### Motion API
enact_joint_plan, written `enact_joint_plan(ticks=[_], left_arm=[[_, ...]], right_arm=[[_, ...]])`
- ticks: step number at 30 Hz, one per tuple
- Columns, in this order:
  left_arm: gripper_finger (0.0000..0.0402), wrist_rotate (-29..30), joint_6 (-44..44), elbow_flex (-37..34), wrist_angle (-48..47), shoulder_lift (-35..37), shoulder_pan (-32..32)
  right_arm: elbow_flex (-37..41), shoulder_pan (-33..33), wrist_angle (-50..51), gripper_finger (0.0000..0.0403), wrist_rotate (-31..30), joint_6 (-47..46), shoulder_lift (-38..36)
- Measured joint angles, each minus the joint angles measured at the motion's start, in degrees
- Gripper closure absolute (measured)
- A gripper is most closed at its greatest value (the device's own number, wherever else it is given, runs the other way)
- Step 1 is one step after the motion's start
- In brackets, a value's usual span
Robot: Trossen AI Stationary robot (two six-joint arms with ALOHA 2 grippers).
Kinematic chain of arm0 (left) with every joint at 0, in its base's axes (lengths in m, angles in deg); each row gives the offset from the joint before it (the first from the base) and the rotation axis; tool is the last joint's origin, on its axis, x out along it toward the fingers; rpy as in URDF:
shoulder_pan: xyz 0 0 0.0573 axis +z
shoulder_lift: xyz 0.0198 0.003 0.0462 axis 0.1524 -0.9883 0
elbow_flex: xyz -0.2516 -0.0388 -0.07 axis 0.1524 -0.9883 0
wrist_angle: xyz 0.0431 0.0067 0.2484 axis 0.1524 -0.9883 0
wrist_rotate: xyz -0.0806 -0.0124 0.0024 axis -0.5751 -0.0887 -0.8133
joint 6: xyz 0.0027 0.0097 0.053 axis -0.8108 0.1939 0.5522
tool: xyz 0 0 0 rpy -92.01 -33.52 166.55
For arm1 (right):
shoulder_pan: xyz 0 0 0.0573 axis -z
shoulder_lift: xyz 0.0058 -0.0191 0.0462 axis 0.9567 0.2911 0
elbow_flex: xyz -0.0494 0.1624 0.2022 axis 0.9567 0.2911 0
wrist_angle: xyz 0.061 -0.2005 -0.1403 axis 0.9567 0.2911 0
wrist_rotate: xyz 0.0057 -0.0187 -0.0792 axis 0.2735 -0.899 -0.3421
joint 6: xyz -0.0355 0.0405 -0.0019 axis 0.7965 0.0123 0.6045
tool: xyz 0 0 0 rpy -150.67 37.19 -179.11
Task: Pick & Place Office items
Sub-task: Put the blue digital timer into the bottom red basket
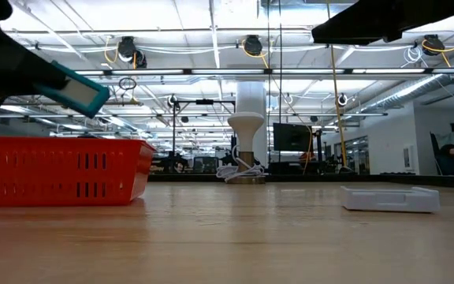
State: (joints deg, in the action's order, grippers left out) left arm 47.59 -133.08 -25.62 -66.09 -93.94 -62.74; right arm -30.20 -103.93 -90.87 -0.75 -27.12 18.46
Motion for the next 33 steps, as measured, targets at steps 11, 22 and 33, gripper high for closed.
enact_joint_plan(ticks=[11,22,33], left_arm=[[0.0336,3.5,-6.4,-1.6,-5.8,0.0,-4.1],[0.0332,-3.2,-15.3,-1.6,-11.7,0.0,-4.6],[0.0303,-7.5,-20.7,-1.6,-13.8,0.0,-4.6]], right_arm=[[0.0,0.0,0.0,0.0149,0.0,0.0,0.0],[0.0,0.0,0.0,0.0149,0.0,0.0,0.0],[0.0,0.0,0.0,0.0149,0.0,0.0,0.0]])
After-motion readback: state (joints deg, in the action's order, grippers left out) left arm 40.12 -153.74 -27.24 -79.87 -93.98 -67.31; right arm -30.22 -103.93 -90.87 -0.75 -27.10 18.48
